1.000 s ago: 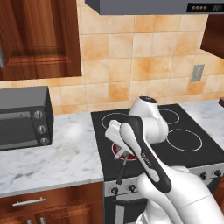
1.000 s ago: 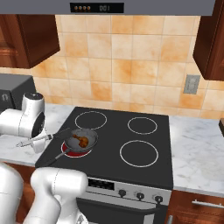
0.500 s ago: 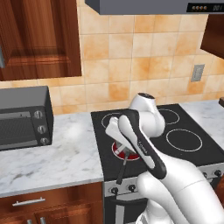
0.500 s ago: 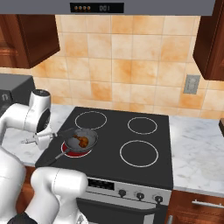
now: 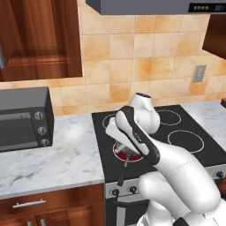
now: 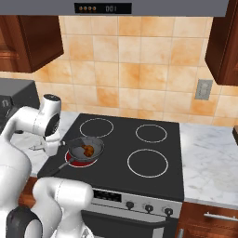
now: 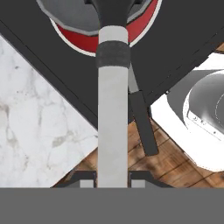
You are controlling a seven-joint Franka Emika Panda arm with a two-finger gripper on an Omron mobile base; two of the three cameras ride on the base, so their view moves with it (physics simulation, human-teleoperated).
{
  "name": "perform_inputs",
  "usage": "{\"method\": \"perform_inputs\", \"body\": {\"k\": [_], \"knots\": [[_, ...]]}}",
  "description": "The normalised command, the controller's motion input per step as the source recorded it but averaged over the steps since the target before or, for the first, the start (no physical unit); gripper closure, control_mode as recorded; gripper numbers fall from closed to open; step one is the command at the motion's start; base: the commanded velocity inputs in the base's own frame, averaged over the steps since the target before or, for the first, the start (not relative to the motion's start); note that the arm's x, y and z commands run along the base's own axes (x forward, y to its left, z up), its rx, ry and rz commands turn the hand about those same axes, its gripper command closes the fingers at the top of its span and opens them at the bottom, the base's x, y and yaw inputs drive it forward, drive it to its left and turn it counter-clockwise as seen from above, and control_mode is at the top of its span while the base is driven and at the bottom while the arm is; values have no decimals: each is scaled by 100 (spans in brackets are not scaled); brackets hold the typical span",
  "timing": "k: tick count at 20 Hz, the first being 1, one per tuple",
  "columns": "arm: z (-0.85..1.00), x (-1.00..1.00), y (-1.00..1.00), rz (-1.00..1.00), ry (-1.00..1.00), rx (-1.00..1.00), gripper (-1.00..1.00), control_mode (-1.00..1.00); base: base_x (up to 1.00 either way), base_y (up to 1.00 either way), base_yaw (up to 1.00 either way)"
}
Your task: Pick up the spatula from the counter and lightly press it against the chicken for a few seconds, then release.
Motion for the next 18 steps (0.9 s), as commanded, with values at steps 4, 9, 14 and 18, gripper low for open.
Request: {"method": "perform_inputs", "body": {"k": [4,9,14,18], "knots": [[-12,23,0,0,5,0,100,-100,0,0,0],[0,2,-5,8,0,0,100,-100,0,0,0],[0,-3,-11,19,0,-2,100,-100,0,0,0],[0,-4,-17,19,0,0,100,-100,0,0,0]]}}
